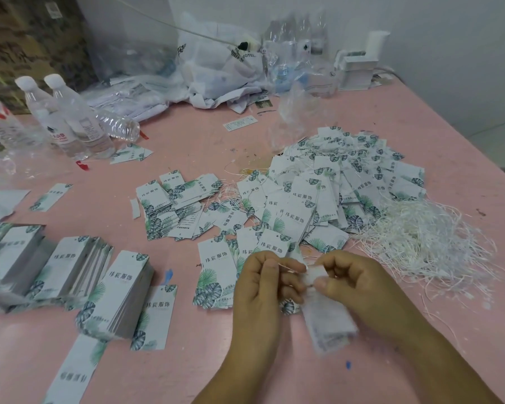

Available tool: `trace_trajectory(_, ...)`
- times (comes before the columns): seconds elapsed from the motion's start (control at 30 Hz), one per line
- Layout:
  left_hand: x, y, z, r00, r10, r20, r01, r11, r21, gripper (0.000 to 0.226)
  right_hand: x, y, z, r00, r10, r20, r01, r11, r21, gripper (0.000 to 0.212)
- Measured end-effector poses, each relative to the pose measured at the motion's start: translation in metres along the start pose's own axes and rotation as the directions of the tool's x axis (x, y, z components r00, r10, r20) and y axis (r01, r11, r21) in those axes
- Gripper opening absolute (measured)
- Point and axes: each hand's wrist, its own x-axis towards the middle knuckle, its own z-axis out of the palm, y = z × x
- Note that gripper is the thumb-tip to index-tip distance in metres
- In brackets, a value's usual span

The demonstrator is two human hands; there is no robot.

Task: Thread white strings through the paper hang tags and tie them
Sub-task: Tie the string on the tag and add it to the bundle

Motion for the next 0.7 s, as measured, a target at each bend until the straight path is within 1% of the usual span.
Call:
trace_trajectory(0.03,0.004,0.003,-0.001,1.0,-0.029,-0.007,0.028,0.998,-0.049,0.028,0.001,0.0,-0.003,1.0,0.021,0.008,-0.022,0.999,0.024,0.03)
trace_trajectory(0.1,0.013,0.009,-0.003,0.997,-0.074,-0.019,0.072,0.993,-0.096,0.025,0.001,0.002,-0.01,0.998,0.064,0.02,-0.066,0.988,0.138,0.028)
trace_trajectory(0.2,0.024,0.015,-0.007,0.997,-0.073,-0.024,0.07,0.992,-0.107,0.022,0.003,0.004,-0.02,0.996,0.091,-0.001,-0.086,0.951,0.295,0.014)
trace_trajectory(0.27,0.027,0.017,-0.009,0.998,-0.063,-0.029,0.059,0.992,-0.108,0.022,0.004,0.005,-0.027,0.994,0.108,-0.006,-0.094,0.892,0.442,0.012)
trace_trajectory(0.37,0.024,0.014,-0.012,0.998,-0.051,-0.023,0.048,0.992,-0.114,0.023,0.005,0.004,-0.035,0.991,0.129,0.027,-0.116,0.756,0.644,0.02)
trace_trajectory(0.43,0.022,0.012,-0.013,0.998,-0.066,0.005,0.066,0.984,-0.165,0.023,0.005,0.001,-0.037,0.993,0.112,0.048,-0.113,0.697,0.709,0.011)
trace_trajectory(0.5,0.02,0.013,-0.015,0.994,-0.099,0.047,0.107,0.968,-0.229,0.019,0.003,0.0,-0.037,0.993,0.106,0.056,-0.111,0.645,0.756,0.034)
trace_trajectory(0.53,0.021,0.014,-0.016,0.991,-0.112,0.072,0.127,0.961,-0.244,0.017,0.003,0.0,-0.036,0.993,0.102,0.056,-0.108,0.63,0.769,0.042)
trace_trajectory(0.57,0.021,0.014,-0.016,0.988,-0.122,0.095,0.142,0.959,-0.246,0.017,0.003,-0.004,-0.034,0.992,0.11,0.055,-0.112,0.619,0.777,0.045)
trace_trajectory(0.63,0.022,0.015,-0.015,0.98,-0.149,0.129,0.179,0.948,-0.263,0.016,0.003,-0.007,-0.03,0.993,0.076,0.09,-0.117,0.574,0.81,0.044)
trace_trajectory(0.67,0.021,0.015,-0.014,0.974,-0.169,0.154,0.209,0.932,-0.296,0.015,0.004,-0.006,-0.028,0.992,0.052,0.114,-0.124,0.525,0.842,0.04)
trace_trajectory(0.7,0.021,0.015,-0.013,0.963,-0.193,0.19,0.248,0.909,-0.335,0.015,0.005,-0.005,-0.027,0.988,0.017,0.154,-0.145,0.453,0.88,0.032)
